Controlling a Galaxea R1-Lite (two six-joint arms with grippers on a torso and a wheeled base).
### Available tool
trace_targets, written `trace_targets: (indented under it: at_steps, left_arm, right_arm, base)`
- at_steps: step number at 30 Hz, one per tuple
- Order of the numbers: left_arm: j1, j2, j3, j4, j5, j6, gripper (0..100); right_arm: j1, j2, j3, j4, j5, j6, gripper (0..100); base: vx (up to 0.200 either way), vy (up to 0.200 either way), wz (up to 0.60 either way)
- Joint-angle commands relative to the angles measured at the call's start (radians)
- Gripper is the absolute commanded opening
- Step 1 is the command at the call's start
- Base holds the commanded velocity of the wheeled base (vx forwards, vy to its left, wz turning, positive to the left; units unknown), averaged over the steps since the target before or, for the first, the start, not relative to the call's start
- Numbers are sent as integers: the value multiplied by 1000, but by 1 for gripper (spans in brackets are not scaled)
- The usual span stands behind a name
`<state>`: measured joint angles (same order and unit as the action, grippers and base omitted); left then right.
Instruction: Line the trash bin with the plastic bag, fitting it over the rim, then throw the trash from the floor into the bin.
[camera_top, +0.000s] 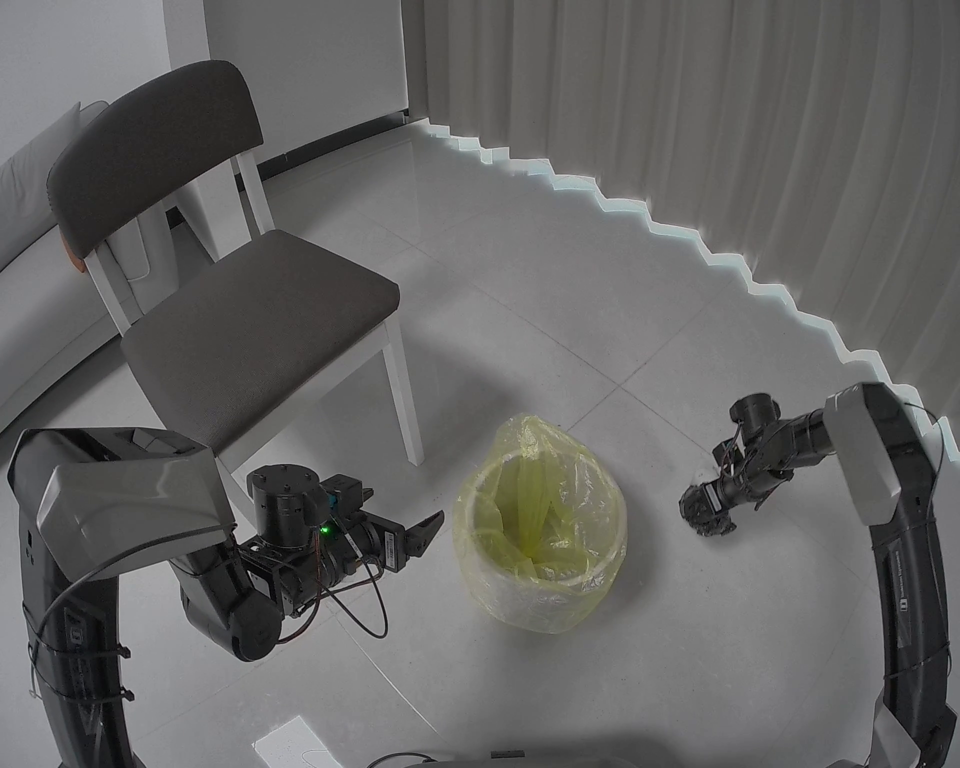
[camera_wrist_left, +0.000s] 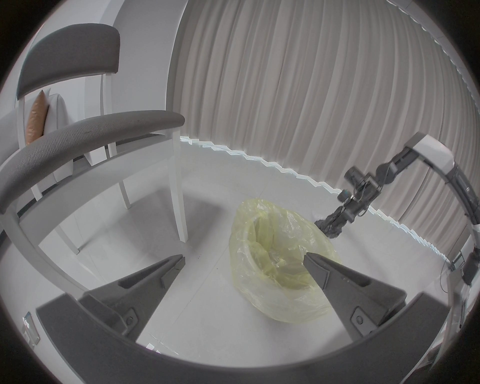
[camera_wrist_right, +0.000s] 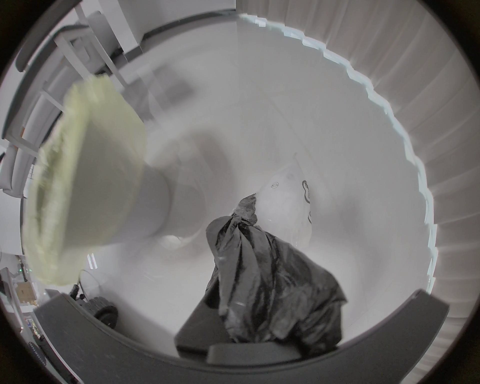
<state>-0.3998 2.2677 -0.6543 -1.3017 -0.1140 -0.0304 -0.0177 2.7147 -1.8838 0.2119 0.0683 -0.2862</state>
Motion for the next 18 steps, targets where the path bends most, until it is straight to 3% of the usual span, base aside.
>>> trace_targets:
  at_steps: [1, 3, 8, 13, 18]
  left_arm:
    - [6, -16, 33, -79, 19, -3, 100]
    - [6, -27, 41, -91, 24, -5, 100]
    - [2, -89, 79, -103, 36, -11, 100]
    - [-10, -117, 104, -126, 79, -39, 100]
    - [-11, -129, 139, -174, 83, -46, 100]
  right_arm:
    - [108, -489, 307, -101, 67, 1, 0]
    - [142, -558, 348, -118, 67, 1, 0]
    - [337, -759, 485, -164, 64, 4, 0]
    - [459, -750, 516, -200, 56, 19, 0]
    - [533, -635, 525, -269, 57, 82, 0]
  base:
    - [0, 0, 0]
    - [0, 0, 0]
    - [0, 0, 0]
    - [0, 0, 0]
    - [0, 0, 0]
